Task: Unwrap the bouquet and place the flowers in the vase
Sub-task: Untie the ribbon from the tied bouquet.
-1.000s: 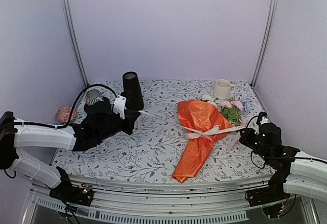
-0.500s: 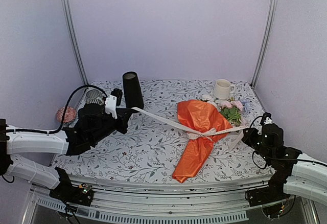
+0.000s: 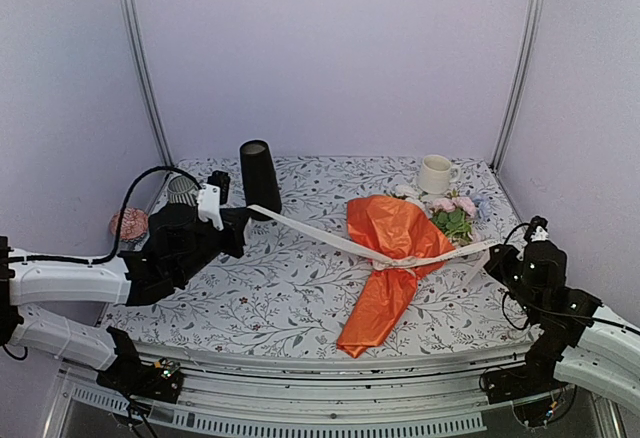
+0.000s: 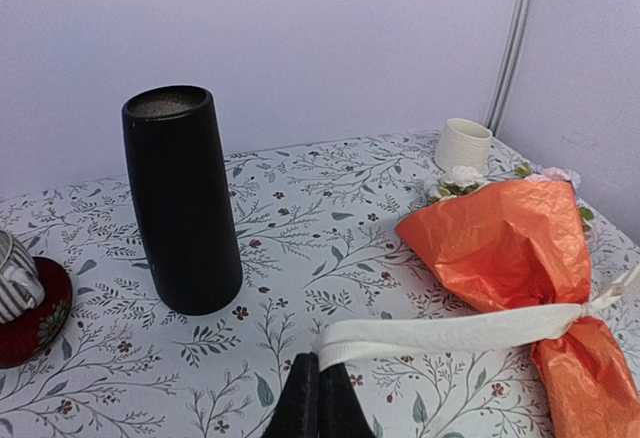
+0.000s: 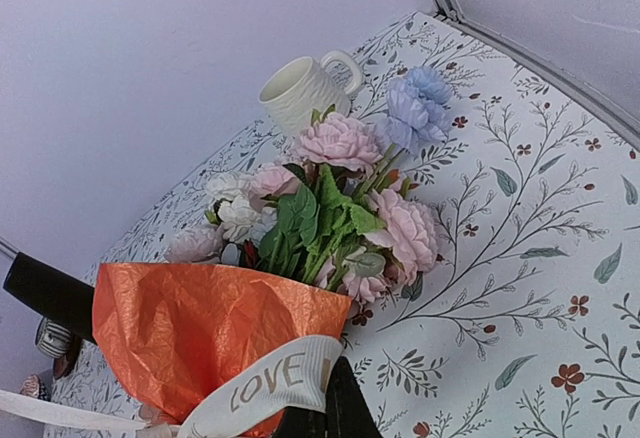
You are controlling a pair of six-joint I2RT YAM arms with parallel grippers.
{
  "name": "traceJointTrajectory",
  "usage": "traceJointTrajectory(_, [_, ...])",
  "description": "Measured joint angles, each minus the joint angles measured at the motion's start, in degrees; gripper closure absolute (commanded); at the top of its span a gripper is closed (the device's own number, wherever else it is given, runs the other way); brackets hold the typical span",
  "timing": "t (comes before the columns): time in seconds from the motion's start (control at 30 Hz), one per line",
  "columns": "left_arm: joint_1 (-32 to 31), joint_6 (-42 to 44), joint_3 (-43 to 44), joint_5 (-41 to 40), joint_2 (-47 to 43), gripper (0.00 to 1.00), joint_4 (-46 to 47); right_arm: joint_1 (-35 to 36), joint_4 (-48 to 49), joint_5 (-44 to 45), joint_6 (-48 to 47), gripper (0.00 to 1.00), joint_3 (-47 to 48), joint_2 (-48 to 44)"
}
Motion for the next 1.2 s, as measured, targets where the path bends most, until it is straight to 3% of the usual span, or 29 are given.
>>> traceJointTrajectory(1.2, [0.02,2.21,-5.46,-11.06,-14.88,1.0,0.39,0.0,-11.74,8.59,-9.9,0.98,12.81,-12.09])
